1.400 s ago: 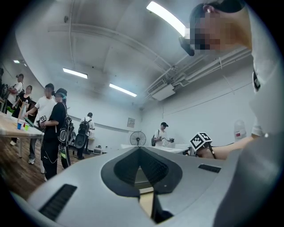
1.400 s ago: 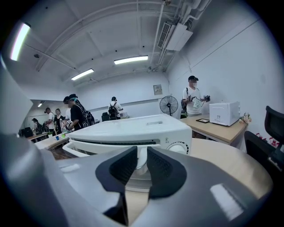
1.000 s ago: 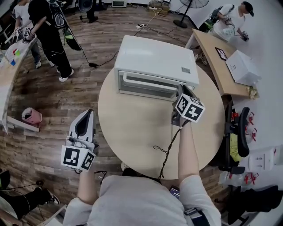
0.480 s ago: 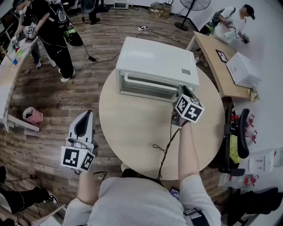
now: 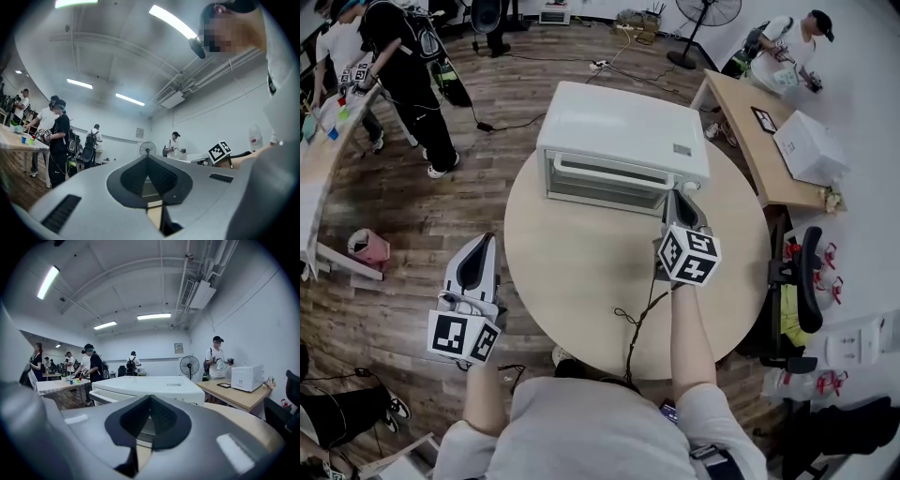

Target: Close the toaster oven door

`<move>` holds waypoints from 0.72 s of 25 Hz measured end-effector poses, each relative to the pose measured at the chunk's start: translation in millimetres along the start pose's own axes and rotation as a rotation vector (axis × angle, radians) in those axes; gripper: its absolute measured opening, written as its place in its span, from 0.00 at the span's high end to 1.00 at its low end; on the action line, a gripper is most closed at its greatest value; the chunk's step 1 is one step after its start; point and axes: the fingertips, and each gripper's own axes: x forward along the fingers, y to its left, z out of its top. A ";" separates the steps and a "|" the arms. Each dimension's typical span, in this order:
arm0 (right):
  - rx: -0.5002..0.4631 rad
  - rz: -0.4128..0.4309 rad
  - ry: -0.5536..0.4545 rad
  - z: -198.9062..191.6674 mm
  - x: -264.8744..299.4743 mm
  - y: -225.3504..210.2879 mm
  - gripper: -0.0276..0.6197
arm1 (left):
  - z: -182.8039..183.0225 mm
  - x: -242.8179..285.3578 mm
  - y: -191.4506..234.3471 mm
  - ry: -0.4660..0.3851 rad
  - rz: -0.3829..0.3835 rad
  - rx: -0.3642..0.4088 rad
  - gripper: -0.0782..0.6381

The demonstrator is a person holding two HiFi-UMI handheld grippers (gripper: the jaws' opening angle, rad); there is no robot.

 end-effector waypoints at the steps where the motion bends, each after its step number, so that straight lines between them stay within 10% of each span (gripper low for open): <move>1: -0.001 0.013 -0.010 2.0 -6.7 2.9 0.94 | 1.3 -0.3 -3.9 -0.004 -0.002 0.002 0.88; 18: -0.044 0.114 -0.131 31.1 -126.7 21.1 0.94 | 25.6 -24.0 -78.0 -0.059 -0.028 0.018 0.88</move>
